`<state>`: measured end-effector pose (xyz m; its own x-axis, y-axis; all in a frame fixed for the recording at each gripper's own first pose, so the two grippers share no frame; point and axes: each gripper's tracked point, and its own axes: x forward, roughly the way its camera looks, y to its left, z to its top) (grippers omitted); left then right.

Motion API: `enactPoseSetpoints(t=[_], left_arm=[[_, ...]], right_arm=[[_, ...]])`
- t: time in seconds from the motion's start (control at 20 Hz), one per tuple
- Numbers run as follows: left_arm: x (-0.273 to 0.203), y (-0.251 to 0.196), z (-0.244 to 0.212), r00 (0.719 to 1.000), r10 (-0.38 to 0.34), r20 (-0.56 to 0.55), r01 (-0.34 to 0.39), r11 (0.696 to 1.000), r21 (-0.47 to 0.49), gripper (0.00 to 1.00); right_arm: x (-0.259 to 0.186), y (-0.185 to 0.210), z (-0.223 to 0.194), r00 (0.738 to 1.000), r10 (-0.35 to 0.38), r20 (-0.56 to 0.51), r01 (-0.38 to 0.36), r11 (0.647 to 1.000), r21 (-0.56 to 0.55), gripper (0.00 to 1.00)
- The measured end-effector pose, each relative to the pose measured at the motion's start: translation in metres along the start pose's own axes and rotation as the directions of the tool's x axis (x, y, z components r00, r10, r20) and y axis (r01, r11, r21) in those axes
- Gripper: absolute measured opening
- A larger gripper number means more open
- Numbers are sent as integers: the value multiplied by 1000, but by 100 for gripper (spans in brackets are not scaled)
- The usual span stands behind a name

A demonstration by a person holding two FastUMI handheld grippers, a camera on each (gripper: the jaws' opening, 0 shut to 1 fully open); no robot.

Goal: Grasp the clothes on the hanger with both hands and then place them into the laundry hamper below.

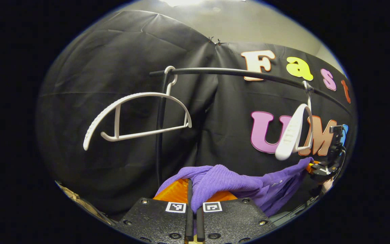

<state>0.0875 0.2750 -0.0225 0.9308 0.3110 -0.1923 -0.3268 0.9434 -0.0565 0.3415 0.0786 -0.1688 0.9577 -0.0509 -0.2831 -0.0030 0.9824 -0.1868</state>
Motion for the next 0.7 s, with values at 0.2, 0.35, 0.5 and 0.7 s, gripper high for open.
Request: enactPoseSetpoints(t=[0.2, 0.35, 0.5, 0.7], left_arm=[[-1, -7, -18, 1000, -12, -26, 12, 1000, 14, 4], [-4, -17, -37, 998, -30, -61, 31, 999, 12, 4], [-5, -29, -51, 995, -59, -87, 59, 998, 8, 4], [-7, -50, -66, 987, -108, -115, 111, 994, 14, 2]], right_arm=[[-15, 12, -10, 1000, 28, -15, -28, 1000, -6, 5], [-25, 25, -17, 998, 54, -26, -54, 999, -8, 5], [-36, 39, -20, 996, 82, -30, -82, 997, -12, 5], [-51, 65, -22, 990, 138, -33, -138, 990, -6, 5]])
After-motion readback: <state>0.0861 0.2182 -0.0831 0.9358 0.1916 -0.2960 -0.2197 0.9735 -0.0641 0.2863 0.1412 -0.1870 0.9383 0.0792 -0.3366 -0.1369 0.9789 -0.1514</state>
